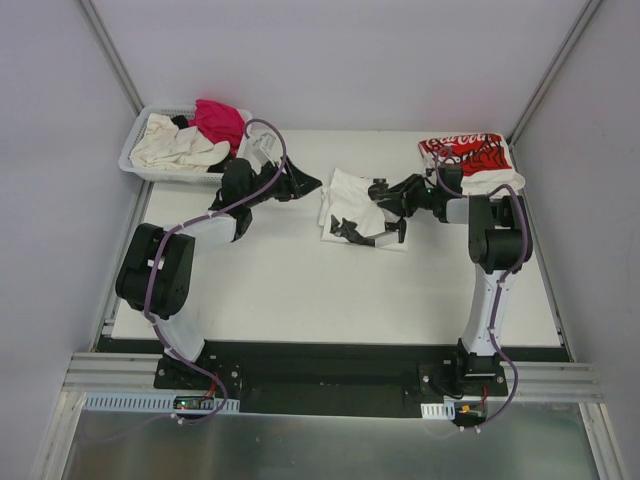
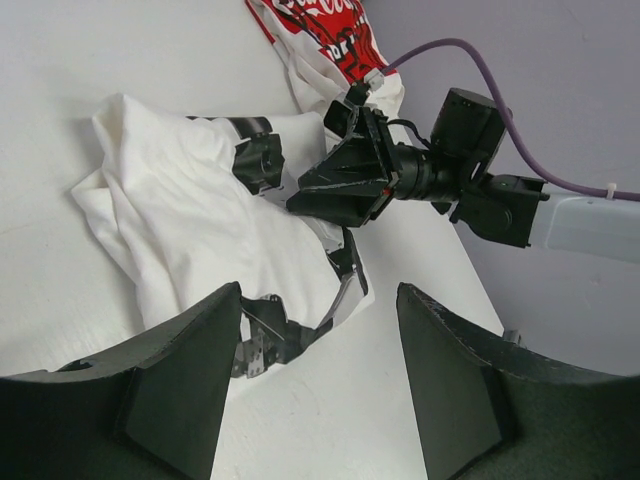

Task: Fold and stack the t-shirts
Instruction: Smooth out wrinkles on the folded tshirt

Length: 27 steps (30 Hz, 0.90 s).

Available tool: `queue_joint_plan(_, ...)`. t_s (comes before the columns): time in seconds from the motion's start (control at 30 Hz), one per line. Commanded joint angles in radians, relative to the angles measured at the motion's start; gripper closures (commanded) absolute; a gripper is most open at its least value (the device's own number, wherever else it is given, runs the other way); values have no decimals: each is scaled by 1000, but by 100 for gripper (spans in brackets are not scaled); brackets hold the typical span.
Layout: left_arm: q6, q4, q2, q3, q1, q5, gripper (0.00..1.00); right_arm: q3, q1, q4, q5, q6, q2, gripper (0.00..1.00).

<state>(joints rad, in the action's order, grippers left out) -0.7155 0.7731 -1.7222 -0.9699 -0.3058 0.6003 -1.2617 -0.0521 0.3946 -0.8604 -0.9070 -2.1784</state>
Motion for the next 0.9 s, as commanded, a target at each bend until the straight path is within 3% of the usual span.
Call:
queue_joint_plan(0.0, -13, 64, 50, -9, 8, 32, 37, 16, 15, 156, -19, -61, -23, 62)
queue_joint_plan(0.13, -32, 69, 58, -20, 8, 41, 37, 48, 27, 422, -32, -249, -107, 62)
queue_joint_plan(0.23, -30, 60, 72, -23, 8, 36, 37, 77, 31, 510, -9, -329, -133, 63)
queue_joint_plan(0.53, -85, 135, 49, -10, 10, 44, 37, 124, 38, 520, 8, -337, -72, 62)
queue_joint_plan(0.67, -142, 196, -25, -48, 10, 128, 36, 78, 49, 503, -12, -340, -23, 61)
queue_joint_plan(0.87, -306, 374, -157, -75, 13, 231, 37, 41, 100, 321, -37, -184, 109, 59)
